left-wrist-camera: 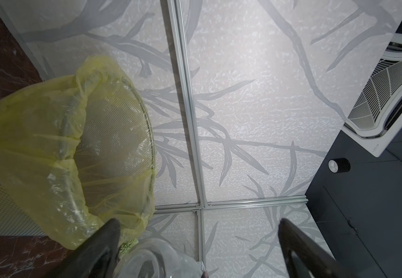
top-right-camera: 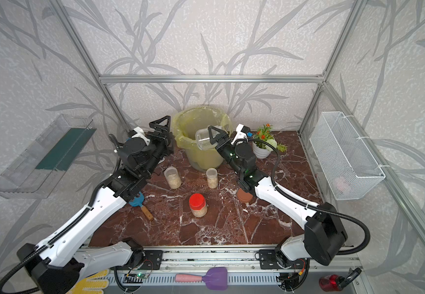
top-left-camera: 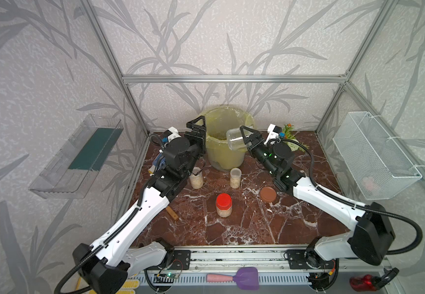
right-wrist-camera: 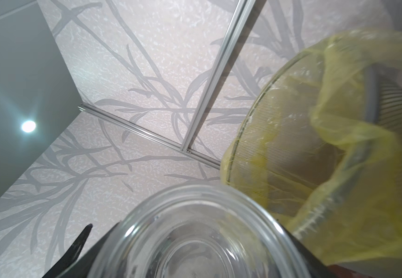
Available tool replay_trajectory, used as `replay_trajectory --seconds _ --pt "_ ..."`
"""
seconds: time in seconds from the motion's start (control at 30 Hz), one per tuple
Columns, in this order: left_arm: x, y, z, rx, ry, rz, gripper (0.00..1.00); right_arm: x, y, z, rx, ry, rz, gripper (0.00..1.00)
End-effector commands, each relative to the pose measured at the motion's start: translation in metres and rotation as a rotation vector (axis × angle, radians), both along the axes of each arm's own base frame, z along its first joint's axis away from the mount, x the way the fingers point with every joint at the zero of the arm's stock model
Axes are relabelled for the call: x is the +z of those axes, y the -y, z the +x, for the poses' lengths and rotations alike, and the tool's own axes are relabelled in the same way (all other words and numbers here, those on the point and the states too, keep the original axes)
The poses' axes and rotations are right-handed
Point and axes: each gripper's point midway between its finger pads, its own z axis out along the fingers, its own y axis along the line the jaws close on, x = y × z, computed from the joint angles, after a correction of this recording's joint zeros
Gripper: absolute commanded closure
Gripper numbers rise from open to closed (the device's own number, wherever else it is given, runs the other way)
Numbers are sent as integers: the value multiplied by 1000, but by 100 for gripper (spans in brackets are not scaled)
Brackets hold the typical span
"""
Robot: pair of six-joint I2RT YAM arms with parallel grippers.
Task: Empty expired oatmeal from jars
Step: Place the jar at the center of the board.
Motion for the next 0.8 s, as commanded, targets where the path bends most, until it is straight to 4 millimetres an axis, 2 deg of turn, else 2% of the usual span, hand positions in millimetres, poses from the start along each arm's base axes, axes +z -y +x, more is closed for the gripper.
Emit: replay_trajectory --seconds 0.0,0.07,0.2,0.37,0.47,0.53,0.67,0.77 --pt "-37 -12 -9 12 -96 116 1 19 40 -27 -61 30 -38 78" --pt "-49 -21 -18 32 -122 166 1 13 67 -45 -105 23 -80 78" --pt "-73 -39 -33 66 -193 293 1 -7 108 -76 -164 -48 -231 78" --pt "-107 -51 -46 67 -265 427 1 -67 150 -101 -225 -214 -383 78" --pt "-122 -54 -50 58 -288 489 1 -98 169 -105 -275 -281 -457 78" --pt "-130 -55 -53 49 -298 533 1 -111 180 -105 -315 -302 -520 78" --pt "-146 -61 -60 40 -322 617 1 -127 196 -101 -379 -319 -654 78" --pt "-157 -64 -63 39 -338 654 1 -135 200 -94 -398 -315 -734 77"
